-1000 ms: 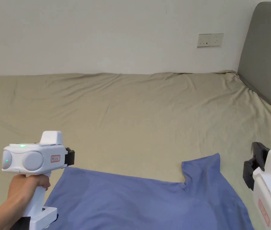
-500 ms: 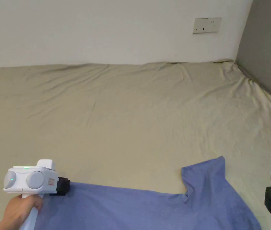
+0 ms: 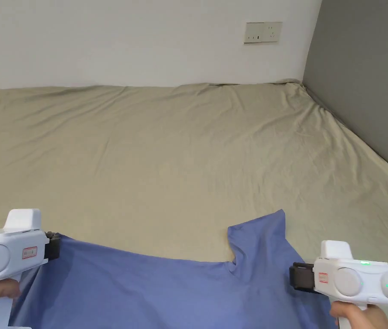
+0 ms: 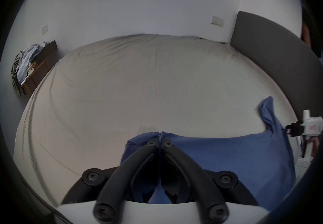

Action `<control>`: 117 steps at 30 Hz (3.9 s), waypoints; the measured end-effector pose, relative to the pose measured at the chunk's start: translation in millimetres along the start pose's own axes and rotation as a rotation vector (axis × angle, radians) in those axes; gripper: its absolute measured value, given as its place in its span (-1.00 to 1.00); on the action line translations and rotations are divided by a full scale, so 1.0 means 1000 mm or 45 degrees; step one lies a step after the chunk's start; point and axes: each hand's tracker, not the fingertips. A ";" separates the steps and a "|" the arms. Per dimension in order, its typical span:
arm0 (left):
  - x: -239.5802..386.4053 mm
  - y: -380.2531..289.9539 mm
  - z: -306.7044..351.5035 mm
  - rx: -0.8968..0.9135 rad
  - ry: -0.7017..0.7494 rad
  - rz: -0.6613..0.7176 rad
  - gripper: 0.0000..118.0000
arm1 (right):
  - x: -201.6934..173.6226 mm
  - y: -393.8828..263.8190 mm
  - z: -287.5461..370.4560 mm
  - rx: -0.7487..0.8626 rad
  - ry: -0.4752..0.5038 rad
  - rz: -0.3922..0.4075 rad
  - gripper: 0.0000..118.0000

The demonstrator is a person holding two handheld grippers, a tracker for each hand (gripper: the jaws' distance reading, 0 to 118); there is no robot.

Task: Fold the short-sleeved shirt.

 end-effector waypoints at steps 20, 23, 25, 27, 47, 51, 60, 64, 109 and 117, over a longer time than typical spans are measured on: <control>-0.029 0.032 0.140 0.313 0.051 0.141 -1.00 | -0.017 0.054 0.181 0.644 0.066 0.174 -0.92; -0.039 0.067 0.188 0.461 0.115 0.133 -1.00 | -0.027 0.091 0.244 0.856 0.084 0.189 -0.92; -0.045 0.094 0.220 0.557 0.154 0.132 -1.00 | -0.034 0.114 0.284 0.982 0.087 0.189 -0.92; -0.048 0.119 0.249 0.647 0.182 0.115 -1.00 | -0.038 0.140 0.317 1.101 0.093 0.191 -0.92; -0.065 0.229 0.263 1.001 0.350 0.124 -1.00 | -0.074 0.241 0.405 1.468 0.092 0.206 -0.92; -0.066 0.189 0.200 0.869 0.330 0.125 -1.00 | -0.073 0.227 0.336 1.310 0.121 0.218 -0.92; -0.067 0.040 0.091 0.481 0.263 0.234 -1.00 | -0.063 0.129 0.186 0.909 0.204 0.170 -0.92; -0.070 -0.037 0.081 0.339 0.225 0.299 -1.00 | -0.048 0.066 0.151 0.759 0.237 0.154 -0.92; -0.009 -0.211 0.273 0.518 0.142 0.294 1.00 | -0.008 -0.180 0.287 0.778 0.208 0.048 0.88; 0.036 -0.172 0.305 0.879 0.194 0.113 0.81 | -0.037 -0.163 0.339 1.096 0.069 0.159 0.89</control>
